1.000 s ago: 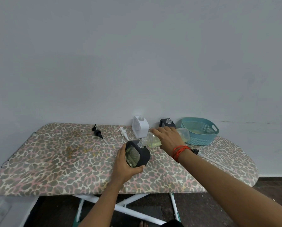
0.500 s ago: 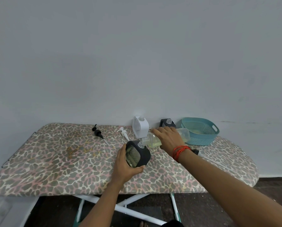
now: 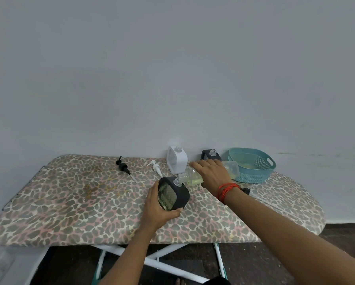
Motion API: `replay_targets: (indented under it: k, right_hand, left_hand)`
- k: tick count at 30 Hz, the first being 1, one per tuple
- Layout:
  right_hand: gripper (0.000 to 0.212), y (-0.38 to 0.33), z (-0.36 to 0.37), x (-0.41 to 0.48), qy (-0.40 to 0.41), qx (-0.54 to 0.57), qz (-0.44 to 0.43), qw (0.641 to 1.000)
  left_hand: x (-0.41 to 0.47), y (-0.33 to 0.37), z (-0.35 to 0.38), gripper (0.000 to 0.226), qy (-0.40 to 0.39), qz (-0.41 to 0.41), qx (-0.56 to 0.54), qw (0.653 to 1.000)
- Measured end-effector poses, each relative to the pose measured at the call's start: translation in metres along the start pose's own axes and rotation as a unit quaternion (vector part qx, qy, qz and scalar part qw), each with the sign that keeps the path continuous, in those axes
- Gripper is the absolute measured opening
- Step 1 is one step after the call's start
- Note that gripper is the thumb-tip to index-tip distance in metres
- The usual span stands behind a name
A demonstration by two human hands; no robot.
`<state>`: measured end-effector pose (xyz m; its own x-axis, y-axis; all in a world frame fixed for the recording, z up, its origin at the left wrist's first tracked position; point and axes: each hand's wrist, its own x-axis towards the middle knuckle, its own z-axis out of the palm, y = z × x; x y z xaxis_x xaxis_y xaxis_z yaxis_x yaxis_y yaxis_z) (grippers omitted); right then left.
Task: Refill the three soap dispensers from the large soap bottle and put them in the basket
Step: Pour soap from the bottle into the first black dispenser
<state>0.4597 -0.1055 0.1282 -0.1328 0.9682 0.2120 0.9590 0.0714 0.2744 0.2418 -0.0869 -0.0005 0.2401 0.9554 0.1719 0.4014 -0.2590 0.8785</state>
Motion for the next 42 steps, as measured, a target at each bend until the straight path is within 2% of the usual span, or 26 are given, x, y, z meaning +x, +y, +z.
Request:
replay_targets:
  k: [16, 20, 23, 25, 28, 32, 35, 39, 42]
  right_hand:
    - [0.075, 0.001, 0.006, 0.000, 0.008, -0.003, -0.001, 1.000]
    - [0.076, -0.001, 0.009, -0.002, -0.008, 0.037, 0.017, 0.999]
    - [0.075, -0.004, 0.013, -0.005, -0.006, 0.133, 0.066, 0.989]
    - [0.073, -0.006, 0.015, -0.007, 0.004, 0.243, 0.114, 0.963]
    - [0.071, -0.001, 0.019, -0.011, 0.029, 0.398, 0.191, 0.897]
    - [0.072, 0.010, 0.037, -0.028, 0.126, 0.513, 0.300, 0.794]
    - [0.067, 0.009, 0.051, -0.044, 0.176, 0.574, 0.334, 0.727]
    - [0.069, 0.003, 0.059, -0.061, 0.216, 0.602, 0.351, 0.684]
    - [0.071, 0.001, 0.064, -0.069, 0.220, 0.598, 0.348, 0.687]
  left_hand:
    - [0.002, -0.003, 0.001, 0.129, 0.002, 0.004, -0.006, 1.000]
    - [0.002, -0.004, 0.001, 0.129, 0.001, 0.006, -0.012, 1.000]
    - [0.002, -0.003, 0.001, 0.130, -0.001, 0.005, -0.017, 1.000]
    - [0.002, -0.004, 0.000, 0.128, -0.002, 0.009, -0.024, 1.000]
    - [0.002, -0.004, 0.000, 0.122, -0.004, 0.018, -0.038, 0.999]
    - [0.002, -0.003, 0.000, 0.118, 0.009, 0.021, -0.046, 0.999]
    - [0.002, -0.002, 0.000, 0.123, 0.023, -0.001, -0.048, 0.999]
    - [0.002, -0.001, -0.001, 0.127, 0.027, -0.025, -0.047, 0.998]
    - [0.004, 0.002, -0.003, 0.122, 0.010, -0.033, -0.059, 0.998]
